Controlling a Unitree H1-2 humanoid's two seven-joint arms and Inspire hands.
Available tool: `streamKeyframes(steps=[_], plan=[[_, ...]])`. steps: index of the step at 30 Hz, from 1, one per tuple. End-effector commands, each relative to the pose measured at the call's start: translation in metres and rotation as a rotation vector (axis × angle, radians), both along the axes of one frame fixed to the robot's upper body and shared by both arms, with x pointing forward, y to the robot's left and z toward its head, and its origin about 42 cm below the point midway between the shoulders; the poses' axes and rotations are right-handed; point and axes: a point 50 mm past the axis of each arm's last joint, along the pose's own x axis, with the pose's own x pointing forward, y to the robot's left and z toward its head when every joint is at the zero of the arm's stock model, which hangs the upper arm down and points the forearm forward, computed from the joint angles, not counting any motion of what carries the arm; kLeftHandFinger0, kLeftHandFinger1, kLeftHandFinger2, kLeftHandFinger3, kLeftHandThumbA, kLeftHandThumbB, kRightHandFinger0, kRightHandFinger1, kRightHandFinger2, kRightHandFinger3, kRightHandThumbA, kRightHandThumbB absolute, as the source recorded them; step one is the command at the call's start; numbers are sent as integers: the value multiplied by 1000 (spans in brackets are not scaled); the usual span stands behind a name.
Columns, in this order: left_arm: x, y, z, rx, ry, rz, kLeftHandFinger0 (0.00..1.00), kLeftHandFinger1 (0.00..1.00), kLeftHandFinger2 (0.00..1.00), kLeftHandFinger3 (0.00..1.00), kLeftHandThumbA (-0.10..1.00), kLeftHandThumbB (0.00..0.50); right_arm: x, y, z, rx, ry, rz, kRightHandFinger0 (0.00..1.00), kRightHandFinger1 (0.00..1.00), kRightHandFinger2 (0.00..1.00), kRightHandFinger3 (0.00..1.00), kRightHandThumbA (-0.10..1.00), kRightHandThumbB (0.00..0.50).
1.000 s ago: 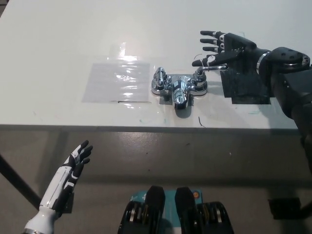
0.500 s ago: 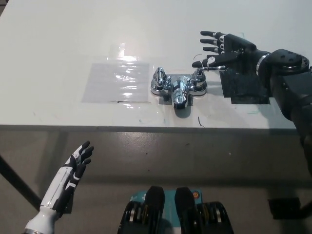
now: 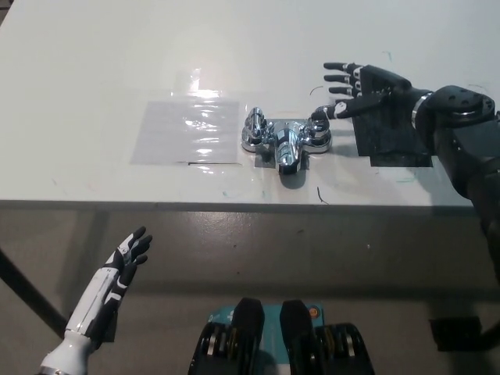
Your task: The faucet is at the center of the desk and the robot turn off the faucet by turning the right faucet handle using the right hand
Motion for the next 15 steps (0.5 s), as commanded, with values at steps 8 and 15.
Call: streamKeyframes(steps=[8, 15], plan=[[4, 0, 13, -1, -64, -30, 1000, 1000, 1000, 1000, 964, 420, 5, -7, 18, -39, -24, -20, 1000, 1000, 1000, 1000, 1000, 447], [4, -2, 14, -2, -59, -26, 1000, 1000, 1000, 1000, 965, 435, 3, 2, 11, 17, -17, 5, 1000, 1000, 1000, 1000, 1000, 445]])
